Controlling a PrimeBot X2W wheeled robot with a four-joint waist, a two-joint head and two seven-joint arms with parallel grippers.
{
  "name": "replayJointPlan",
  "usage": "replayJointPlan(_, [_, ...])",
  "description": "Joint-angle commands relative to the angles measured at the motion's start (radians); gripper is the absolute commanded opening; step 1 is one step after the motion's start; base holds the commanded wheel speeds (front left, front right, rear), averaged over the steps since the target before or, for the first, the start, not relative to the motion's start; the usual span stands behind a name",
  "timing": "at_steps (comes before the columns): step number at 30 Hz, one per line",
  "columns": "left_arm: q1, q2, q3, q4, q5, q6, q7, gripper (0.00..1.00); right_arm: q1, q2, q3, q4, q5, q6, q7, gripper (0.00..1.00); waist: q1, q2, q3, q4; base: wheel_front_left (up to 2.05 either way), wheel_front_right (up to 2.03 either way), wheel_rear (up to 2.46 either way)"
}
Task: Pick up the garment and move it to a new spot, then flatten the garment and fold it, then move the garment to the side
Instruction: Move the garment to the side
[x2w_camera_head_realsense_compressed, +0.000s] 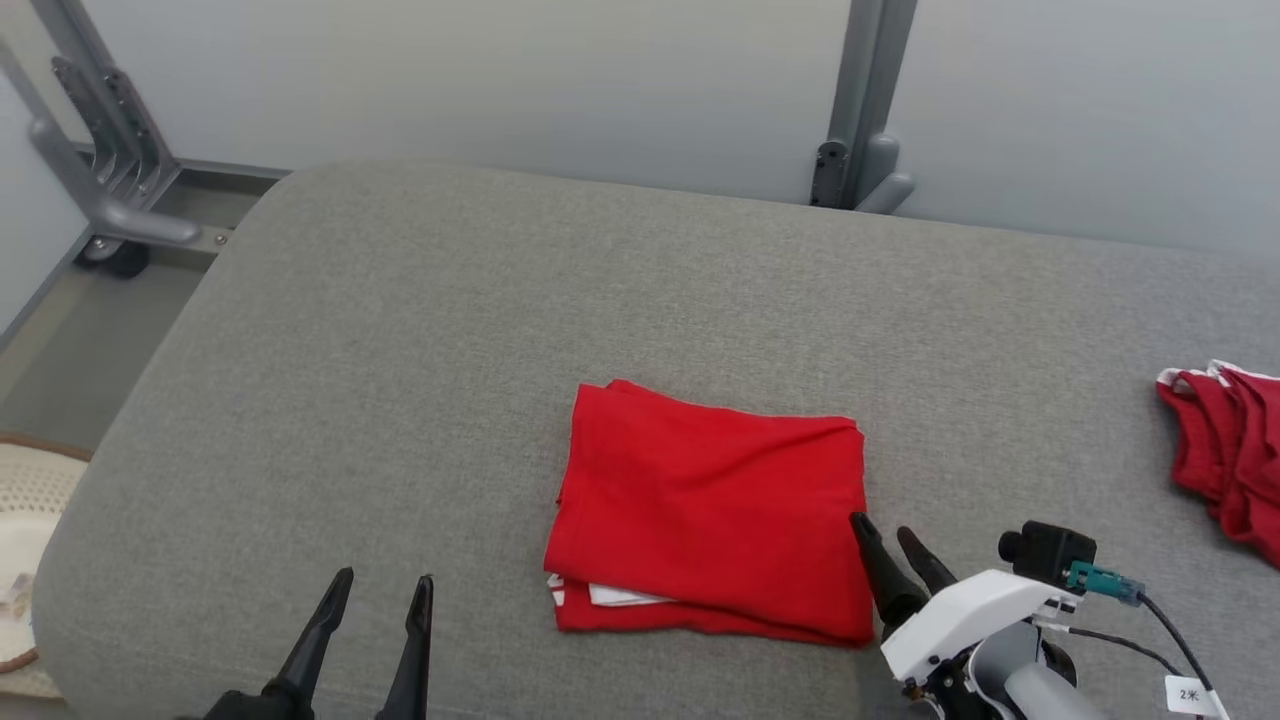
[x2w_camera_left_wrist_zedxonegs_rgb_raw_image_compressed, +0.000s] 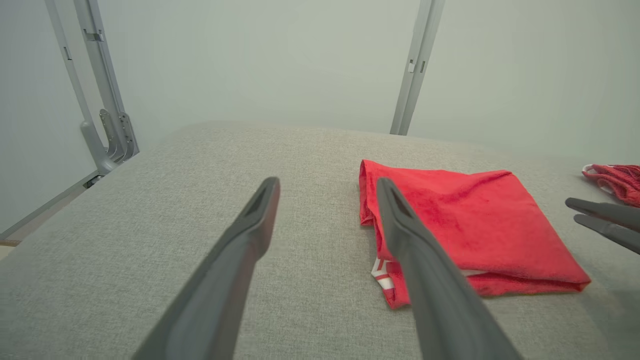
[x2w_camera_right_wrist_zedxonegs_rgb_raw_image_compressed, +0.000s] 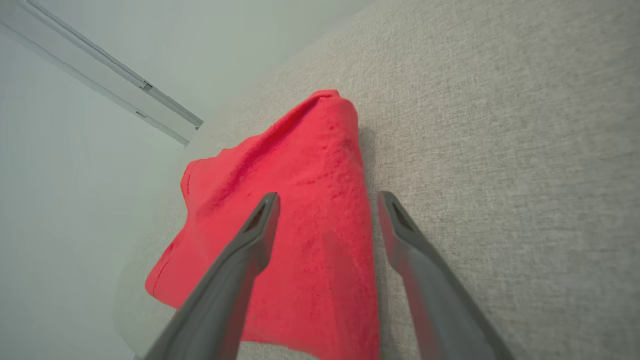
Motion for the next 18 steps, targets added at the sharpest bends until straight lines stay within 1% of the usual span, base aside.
replayJointPlan(1, [-0.025,0.009,-0.005,-0.002,-0.013,0.0,-0.003,1.0,-0.02,-0.013,0.008,0.01,0.023,0.0,0.009,1.0,0.0,0.0,0.048,0.057,0.0,0.0,0.0])
replayJointPlan(6, [-0.067,0.024,-0.014,0.004,-0.026,0.001,-0.003,1.0,-0.058,-0.045,0.03,0.048,0.118,0.0,0.046,1.0,0.0,0.0,0.081,0.106,0.0,0.0,0.0])
replayJointPlan(10, [-0.087,0.03,-0.021,0.007,-0.038,0.001,-0.003,1.0,-0.066,-0.062,0.054,0.06,0.165,0.0,0.057,1.0,0.0,0.0,0.09,0.128,0.0,0.0,0.0])
replayJointPlan(11, [-0.09,0.03,-0.021,0.008,-0.039,0.001,-0.003,1.0,-0.062,-0.068,0.061,0.057,0.173,0.0,0.054,0.85,0.0,0.0,0.09,0.131,0.0,0.0,0.0])
replayJointPlan(12, [-0.091,0.031,-0.021,0.009,-0.04,0.001,-0.003,1.0,-0.057,-0.073,0.069,0.053,0.18,0.0,0.05,0.29,0.0,0.0,0.09,0.132,0.0,0.0,0.0])
replayJointPlan(13, [-0.092,0.031,-0.02,0.009,-0.041,0.001,-0.003,1.0,-0.051,-0.08,0.077,0.046,0.184,0.0,0.045,0.0,0.0,0.0,0.09,0.133,0.0,0.0,0.0])
replayJointPlan(18, [-0.075,0.028,-0.01,0.01,-0.038,0.001,-0.003,1.0,-0.032,-0.13,0.107,0.01,0.195,0.0,0.004,0.0,0.0,0.0,0.087,0.107,0.0,0.0,0.0])
